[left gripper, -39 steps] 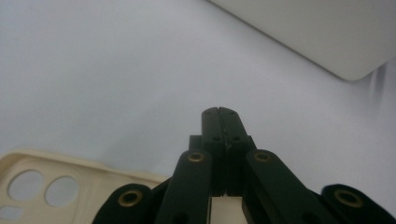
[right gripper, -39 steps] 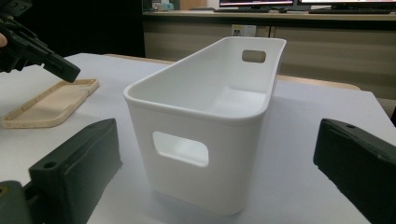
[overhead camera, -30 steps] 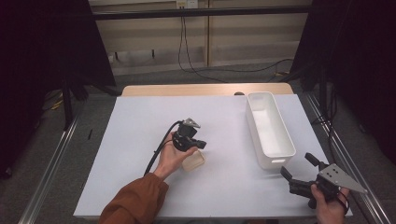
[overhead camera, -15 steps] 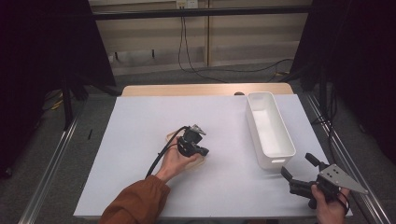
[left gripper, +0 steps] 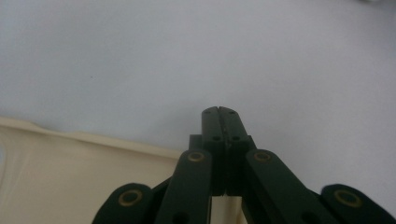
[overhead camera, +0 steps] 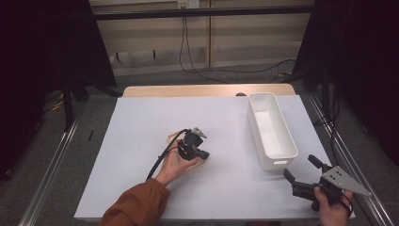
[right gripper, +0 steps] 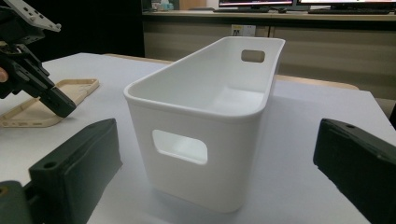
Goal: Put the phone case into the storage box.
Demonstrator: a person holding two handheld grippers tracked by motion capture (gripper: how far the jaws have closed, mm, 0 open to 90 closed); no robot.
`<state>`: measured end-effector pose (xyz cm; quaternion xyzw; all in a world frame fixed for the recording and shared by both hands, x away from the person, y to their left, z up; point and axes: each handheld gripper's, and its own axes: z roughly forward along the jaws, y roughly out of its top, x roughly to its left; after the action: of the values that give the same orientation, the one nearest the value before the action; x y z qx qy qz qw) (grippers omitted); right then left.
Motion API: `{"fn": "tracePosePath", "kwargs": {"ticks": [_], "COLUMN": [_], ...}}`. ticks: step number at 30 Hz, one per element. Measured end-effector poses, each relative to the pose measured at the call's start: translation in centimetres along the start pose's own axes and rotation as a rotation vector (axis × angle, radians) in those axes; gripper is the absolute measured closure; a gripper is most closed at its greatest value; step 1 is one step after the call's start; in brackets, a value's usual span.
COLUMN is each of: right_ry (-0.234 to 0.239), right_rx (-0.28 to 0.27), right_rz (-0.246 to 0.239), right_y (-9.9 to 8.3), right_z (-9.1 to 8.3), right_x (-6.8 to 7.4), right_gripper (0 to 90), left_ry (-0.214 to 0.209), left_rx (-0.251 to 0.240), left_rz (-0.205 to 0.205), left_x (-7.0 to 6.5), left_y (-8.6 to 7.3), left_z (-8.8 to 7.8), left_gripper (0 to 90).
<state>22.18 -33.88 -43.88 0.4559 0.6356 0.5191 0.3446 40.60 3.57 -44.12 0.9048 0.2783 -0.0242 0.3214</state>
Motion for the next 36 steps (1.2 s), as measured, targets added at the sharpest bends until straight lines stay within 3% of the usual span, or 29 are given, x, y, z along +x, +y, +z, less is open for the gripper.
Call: {"fn": "tracePosePath", "kwargs": {"ticks": [27, 35, 36], "right_ry": [-0.004, -0.004, -0.004], "right_rx": [0.004, 0.004, 0.004], "right_rz": [0.0, -0.001, -0.001], "right_y": [0.0, 0.0, 0.0], "right_z": [0.0, -0.1, -0.1], "right_x": [0.1, 0.0, 0.0], "right_gripper": [0.1, 0.1, 0.1], "left_ry": [-0.01, -0.002, 0.014], "left_rx": [0.015, 0.015, 0.022], "left_rz": [-0.026, -0.024, -0.022], "left_x": [0.3, 0.4, 0.4], "left_y": [-2.2, -3.1, -3.6], "left_z": [-1.9, -2.4, -2.3], "left_gripper": [90.0, 90.0, 90.0]}}
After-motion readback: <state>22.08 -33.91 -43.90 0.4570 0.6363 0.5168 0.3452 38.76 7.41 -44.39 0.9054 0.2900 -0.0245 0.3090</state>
